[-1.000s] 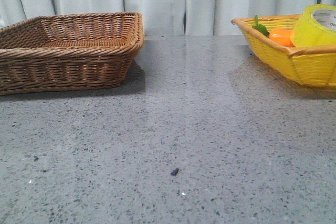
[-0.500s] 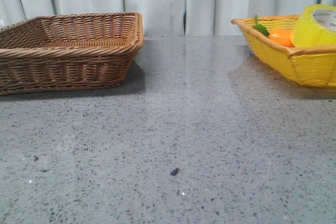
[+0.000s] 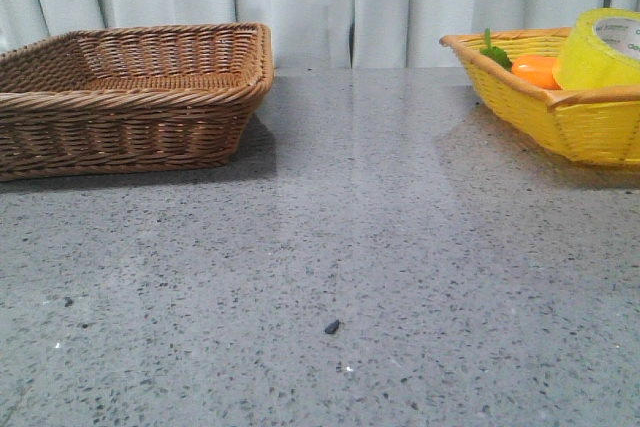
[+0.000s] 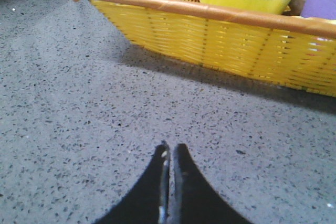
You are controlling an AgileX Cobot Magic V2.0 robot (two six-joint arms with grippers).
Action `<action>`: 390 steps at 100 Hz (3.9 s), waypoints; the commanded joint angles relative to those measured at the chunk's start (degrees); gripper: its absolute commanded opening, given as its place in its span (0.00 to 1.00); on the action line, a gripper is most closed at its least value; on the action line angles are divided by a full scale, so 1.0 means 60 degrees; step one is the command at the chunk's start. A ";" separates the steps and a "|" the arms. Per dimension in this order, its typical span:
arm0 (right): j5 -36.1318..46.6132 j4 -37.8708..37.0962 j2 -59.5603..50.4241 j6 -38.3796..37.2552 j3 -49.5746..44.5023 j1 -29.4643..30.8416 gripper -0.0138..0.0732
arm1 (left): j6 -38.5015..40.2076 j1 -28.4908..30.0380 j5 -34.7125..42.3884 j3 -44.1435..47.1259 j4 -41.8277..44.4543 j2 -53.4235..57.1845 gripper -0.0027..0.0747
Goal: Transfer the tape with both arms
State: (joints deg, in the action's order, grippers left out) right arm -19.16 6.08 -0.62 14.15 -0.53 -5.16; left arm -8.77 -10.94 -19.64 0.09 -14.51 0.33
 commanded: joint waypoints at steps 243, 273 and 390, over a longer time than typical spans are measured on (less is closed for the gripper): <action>0.1224 0.4594 0.3104 0.0580 0.4378 0.0042 0.11 | -0.0026 0.0053 0.1977 -0.1659 -0.4184 -0.0827 0.02; -0.2055 0.3062 0.8580 0.0580 0.9372 0.0042 0.64 | -0.0858 -0.0079 -0.0007 -0.4656 -0.3272 -0.3665 0.53; -0.2495 -0.1623 1.5261 -0.2230 1.3135 0.0342 0.08 | -0.1276 -0.0079 -0.0339 -0.5256 -0.3306 -0.4295 0.53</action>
State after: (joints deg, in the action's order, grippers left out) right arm -39.09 -3.09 94.59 1.11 76.16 -3.50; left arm -16.44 -10.94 -25.22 -29.35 -33.30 -24.71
